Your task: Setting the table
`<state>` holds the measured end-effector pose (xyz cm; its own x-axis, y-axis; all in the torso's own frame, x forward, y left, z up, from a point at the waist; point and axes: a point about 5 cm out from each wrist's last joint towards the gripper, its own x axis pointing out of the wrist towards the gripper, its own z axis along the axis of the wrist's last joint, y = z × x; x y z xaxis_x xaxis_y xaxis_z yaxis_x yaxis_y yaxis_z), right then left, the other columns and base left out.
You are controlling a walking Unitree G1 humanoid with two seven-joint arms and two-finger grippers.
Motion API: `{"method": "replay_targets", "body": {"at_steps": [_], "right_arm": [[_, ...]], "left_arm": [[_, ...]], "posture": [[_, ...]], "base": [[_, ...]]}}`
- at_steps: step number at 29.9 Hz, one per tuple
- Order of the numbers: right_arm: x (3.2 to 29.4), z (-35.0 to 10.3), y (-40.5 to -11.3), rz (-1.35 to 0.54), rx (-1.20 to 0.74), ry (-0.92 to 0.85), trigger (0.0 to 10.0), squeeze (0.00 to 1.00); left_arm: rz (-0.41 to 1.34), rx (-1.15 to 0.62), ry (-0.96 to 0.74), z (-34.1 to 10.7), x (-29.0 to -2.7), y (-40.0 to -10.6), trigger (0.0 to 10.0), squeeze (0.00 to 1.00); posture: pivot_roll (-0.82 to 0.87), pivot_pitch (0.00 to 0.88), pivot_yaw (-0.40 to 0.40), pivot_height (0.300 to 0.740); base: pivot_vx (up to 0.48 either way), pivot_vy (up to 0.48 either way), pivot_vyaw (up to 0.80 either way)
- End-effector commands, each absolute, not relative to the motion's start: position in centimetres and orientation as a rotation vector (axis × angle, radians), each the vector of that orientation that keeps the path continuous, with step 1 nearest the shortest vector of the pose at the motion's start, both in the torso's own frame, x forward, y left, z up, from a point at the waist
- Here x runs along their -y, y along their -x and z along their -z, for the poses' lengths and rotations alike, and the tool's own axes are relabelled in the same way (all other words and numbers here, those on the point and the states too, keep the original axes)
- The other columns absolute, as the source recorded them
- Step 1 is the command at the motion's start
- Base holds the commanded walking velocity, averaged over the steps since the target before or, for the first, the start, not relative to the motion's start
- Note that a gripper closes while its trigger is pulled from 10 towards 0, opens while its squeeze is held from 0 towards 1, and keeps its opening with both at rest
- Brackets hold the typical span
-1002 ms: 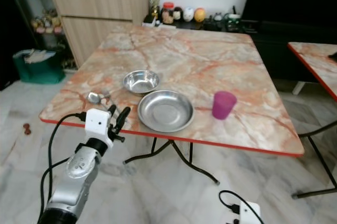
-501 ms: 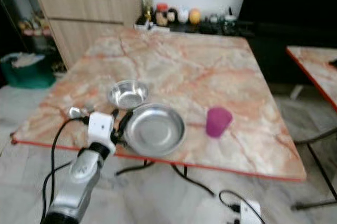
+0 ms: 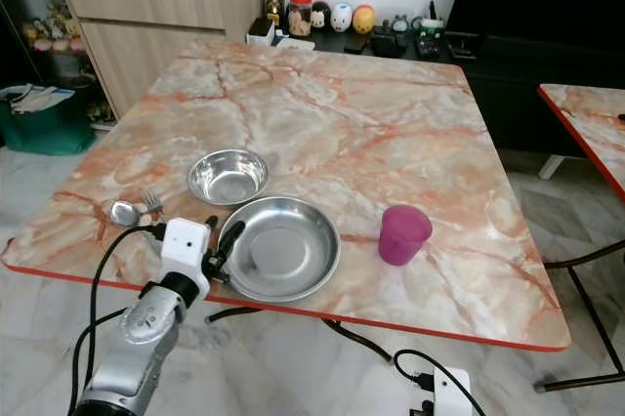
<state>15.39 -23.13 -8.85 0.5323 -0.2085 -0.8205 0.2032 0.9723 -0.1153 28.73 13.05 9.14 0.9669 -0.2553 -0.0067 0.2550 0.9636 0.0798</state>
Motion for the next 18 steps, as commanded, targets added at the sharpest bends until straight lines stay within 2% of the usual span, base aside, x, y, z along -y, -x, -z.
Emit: {"method": "replay_targets", "body": {"at_steps": [1, 10, 18], "right_arm": [[23.2, 8.8, -15.5, 0.250, -0.981, 0.002, 10.0, 0.00], [23.1, 8.8, -15.6, 0.245, -0.980, 0.003, 10.0, 0.00], [23.1, 8.8, -15.6, 0.238, -0.985, 0.009, 10.0, 0.00]], "left_arm": [[0.253, 0.024, -0.058, -10.0, -13.1, -29.1, 10.0, 1.00], [0.320, -0.046, -0.080, -10.0, -12.5, -30.0, 10.0, 1.00], [0.277, -0.088, -0.144, -10.0, -12.5, -30.8, 10.0, 1.00]], "posture": [[0.14, 0.000, -0.057, 0.740], [0.13, 0.000, -0.048, 0.740], [0.13, 0.000, -0.045, 0.740]], "base": [[0.000, 0.000, 0.00], [0.000, 0.000, 0.00], [0.000, 0.000, 0.00]]}}
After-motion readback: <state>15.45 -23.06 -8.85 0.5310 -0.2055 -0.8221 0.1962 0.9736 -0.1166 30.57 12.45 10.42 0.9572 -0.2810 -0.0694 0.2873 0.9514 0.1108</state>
